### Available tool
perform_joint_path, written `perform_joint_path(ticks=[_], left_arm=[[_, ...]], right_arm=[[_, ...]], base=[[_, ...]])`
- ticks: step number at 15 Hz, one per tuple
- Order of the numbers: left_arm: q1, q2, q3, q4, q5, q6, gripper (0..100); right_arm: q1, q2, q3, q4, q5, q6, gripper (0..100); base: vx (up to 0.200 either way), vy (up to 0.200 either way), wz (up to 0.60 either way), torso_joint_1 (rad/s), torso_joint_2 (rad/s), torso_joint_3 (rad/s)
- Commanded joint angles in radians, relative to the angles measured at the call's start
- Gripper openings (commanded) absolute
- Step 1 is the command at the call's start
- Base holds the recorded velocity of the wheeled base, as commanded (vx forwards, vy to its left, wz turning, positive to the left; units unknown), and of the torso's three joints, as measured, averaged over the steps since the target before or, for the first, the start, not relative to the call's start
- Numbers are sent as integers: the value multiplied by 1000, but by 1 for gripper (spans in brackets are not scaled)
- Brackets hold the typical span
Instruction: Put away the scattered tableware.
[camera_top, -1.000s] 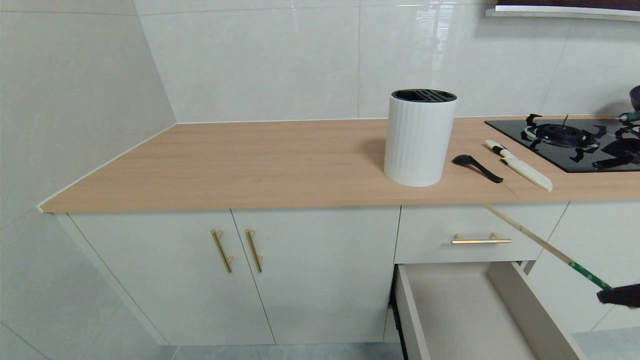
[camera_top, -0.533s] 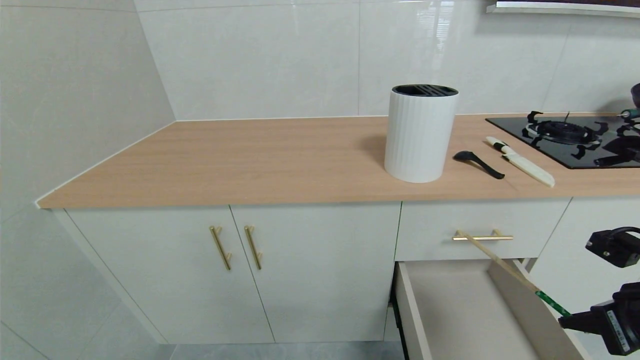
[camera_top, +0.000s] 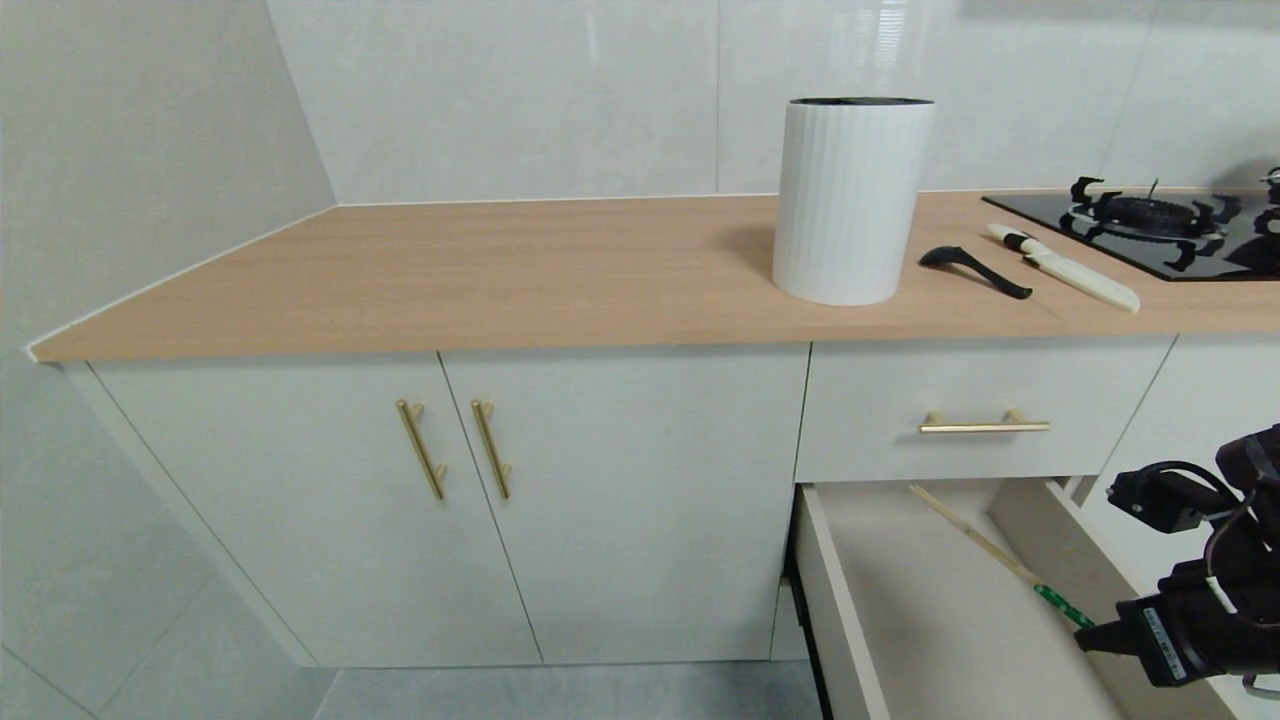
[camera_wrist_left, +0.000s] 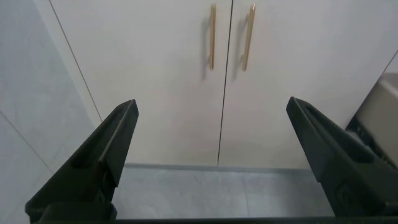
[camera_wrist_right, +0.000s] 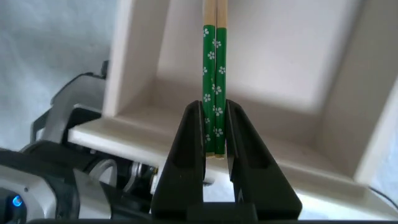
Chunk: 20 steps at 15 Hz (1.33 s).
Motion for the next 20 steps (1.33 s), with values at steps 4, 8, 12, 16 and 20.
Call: perform_joint_path(ticks=[4, 8, 12, 16, 20], left_arm=[[0, 0, 0, -2, 0, 1, 100], [0, 0, 0, -2, 0, 1, 100], [0, 0, 0, -2, 0, -1, 100], [0, 0, 0, 0, 0, -1, 100], [0, 0, 0, -2, 0, 1, 100]], right_arm=[[2, 129, -3, -91, -1, -2, 0], [11, 216, -54, -155, -16, -2, 0], [51, 323, -169, -151, -58, -3, 0], [143, 581, -268, -155, -205, 93, 0], [189, 656, -287, -186, -208, 173, 0]], base=[[0, 0, 0, -71, 442, 370], [0, 0, 0, -17, 240, 216], [0, 0, 0, 2, 13, 12], [0, 0, 0, 0, 0, 0], [0, 0, 0, 0, 0, 0]])
